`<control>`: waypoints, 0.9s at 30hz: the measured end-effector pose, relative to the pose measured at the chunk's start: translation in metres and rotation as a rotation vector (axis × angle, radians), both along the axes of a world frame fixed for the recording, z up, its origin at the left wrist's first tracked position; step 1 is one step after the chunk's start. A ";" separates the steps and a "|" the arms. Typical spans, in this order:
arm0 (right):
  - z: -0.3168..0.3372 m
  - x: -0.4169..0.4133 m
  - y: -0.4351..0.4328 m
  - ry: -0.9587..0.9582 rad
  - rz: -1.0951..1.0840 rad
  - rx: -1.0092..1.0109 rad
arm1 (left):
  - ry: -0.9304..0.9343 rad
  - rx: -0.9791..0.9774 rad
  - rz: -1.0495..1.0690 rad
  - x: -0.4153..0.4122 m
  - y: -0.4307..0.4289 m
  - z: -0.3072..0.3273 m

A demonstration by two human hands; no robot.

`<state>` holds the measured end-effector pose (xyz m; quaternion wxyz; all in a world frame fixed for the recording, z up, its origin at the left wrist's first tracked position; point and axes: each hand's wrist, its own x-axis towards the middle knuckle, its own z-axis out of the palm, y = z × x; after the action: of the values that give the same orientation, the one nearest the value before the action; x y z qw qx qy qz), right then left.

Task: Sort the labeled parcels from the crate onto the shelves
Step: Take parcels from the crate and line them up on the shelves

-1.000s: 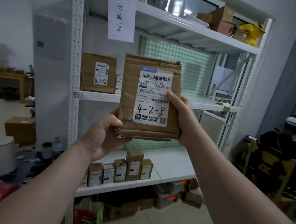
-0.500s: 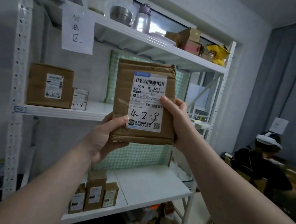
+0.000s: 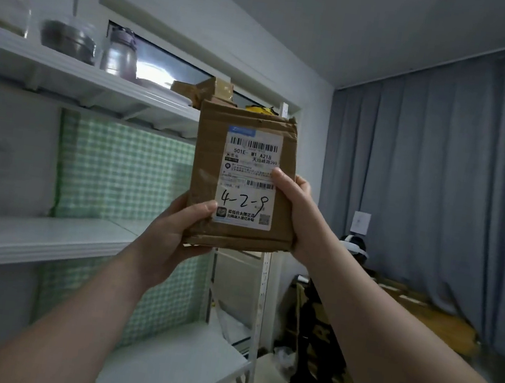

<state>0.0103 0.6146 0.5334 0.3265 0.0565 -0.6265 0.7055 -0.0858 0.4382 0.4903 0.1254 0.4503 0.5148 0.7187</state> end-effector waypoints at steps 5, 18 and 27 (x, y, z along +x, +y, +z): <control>-0.006 -0.064 0.001 -0.018 0.009 0.034 | -0.004 0.002 0.047 -0.063 -0.005 -0.004; -0.045 -0.360 -0.053 -0.032 0.300 0.060 | 0.058 0.007 0.600 -0.309 -0.088 -0.018; -0.086 -0.508 -0.107 -0.089 0.449 0.088 | 0.232 -0.268 1.103 -0.412 -0.148 -0.058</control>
<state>-0.4976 0.5076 0.4478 0.1306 0.1777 -0.6423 0.7340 -0.4981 0.2899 0.4327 -0.2692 0.1714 0.7702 0.5523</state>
